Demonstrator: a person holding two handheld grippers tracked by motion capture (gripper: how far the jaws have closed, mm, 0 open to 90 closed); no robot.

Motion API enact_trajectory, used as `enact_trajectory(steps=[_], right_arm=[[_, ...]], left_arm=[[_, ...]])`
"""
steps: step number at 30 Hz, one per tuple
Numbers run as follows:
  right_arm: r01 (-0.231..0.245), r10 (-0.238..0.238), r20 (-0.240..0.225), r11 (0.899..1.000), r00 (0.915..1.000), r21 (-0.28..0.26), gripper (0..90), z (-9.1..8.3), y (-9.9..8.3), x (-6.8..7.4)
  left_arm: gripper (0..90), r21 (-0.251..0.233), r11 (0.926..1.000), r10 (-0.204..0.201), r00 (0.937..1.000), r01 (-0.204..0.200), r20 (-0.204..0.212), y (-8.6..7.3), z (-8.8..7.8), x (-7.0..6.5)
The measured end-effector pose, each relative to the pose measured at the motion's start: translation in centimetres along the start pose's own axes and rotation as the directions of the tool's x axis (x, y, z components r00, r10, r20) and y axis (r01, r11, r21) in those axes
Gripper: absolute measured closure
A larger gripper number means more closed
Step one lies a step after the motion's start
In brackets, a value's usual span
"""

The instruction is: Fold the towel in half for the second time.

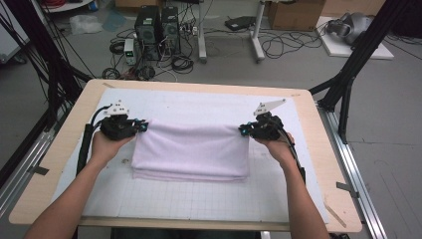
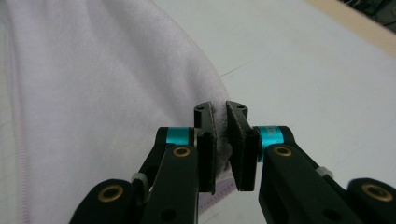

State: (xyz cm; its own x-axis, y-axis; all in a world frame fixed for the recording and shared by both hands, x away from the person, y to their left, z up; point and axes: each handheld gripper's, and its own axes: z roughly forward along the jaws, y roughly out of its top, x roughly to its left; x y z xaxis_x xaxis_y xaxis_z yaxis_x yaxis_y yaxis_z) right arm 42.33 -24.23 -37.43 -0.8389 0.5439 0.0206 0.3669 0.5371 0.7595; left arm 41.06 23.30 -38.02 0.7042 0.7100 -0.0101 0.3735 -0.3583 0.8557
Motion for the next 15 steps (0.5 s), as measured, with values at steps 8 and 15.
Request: enact_trajectory(steps=[8,15], right_arm=[[-0.102,0.102,0.038,0.995,0.994,-0.006,63.7,1.2,0.4,-3.2],[-0.087,0.086,-0.01,0.996,0.9962,-0.019,56.8,0.8,-1.1,-1.5]], left_arm=[[57.2,0.051,0.9973,-0.051,0.9978,0.053,-0.043,0.6,2.9,2.3],[55.6,0.001,0.9989,-0.046,0.9985,0.046,0.029,-1.1,1.5,1.4]])
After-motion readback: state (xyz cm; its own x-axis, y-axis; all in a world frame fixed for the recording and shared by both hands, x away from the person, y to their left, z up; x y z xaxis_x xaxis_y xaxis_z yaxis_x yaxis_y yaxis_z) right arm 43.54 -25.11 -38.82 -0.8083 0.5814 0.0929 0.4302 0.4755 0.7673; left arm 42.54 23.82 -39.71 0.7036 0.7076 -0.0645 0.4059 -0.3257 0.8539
